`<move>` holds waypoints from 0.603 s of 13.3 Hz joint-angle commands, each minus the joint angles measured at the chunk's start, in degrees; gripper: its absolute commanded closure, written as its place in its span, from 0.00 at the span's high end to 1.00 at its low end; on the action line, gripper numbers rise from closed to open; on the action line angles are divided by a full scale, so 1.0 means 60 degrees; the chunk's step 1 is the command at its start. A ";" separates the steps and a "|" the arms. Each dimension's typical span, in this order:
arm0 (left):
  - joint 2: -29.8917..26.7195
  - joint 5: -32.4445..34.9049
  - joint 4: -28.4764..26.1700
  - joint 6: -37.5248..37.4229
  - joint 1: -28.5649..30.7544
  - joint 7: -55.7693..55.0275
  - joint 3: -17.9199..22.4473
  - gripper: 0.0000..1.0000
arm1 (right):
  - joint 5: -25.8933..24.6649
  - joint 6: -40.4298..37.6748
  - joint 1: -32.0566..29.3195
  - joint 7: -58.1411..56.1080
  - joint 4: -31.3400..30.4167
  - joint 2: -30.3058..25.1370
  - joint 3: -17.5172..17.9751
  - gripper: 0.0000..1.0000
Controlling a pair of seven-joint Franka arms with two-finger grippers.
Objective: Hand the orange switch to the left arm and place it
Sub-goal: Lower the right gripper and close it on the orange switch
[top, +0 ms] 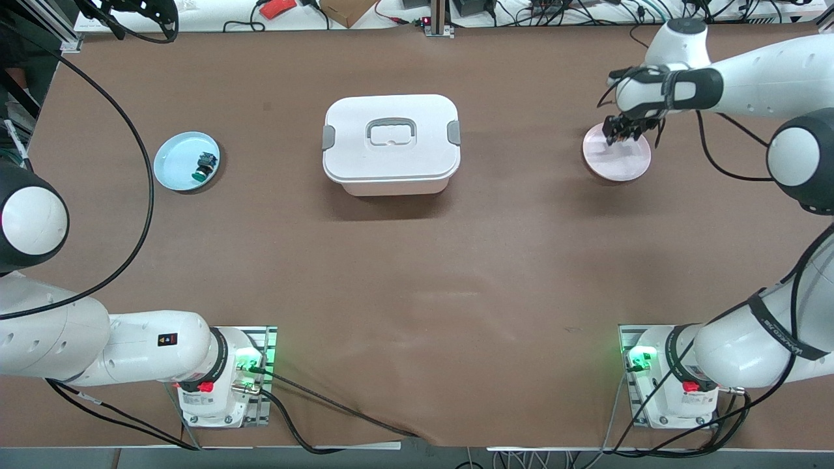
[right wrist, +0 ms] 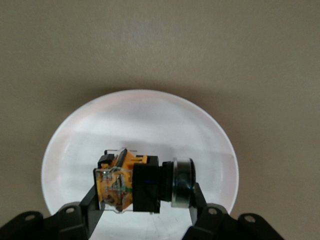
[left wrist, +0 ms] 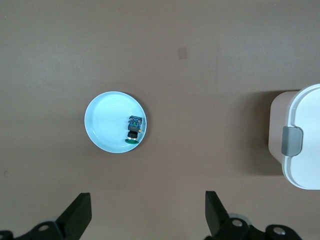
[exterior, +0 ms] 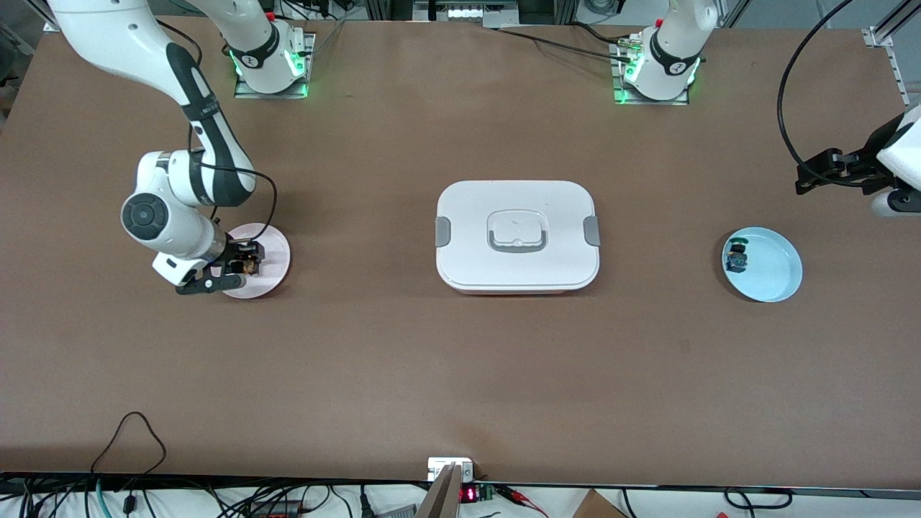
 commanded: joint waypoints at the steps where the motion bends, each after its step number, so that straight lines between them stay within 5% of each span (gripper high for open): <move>1: 0.0128 0.0128 0.0280 -0.0109 -0.0017 0.0210 -0.0012 1.00 | 0.0051 -0.1389 -0.0005 -0.0062 0.0788 -0.0581 0.0049 0.12; 8: 0.0129 0.0128 0.0280 -0.0109 -0.0017 0.0210 -0.0012 1.00 | 0.0826 -0.3386 -0.0005 -0.1231 0.2709 -0.1225 0.0692 0.12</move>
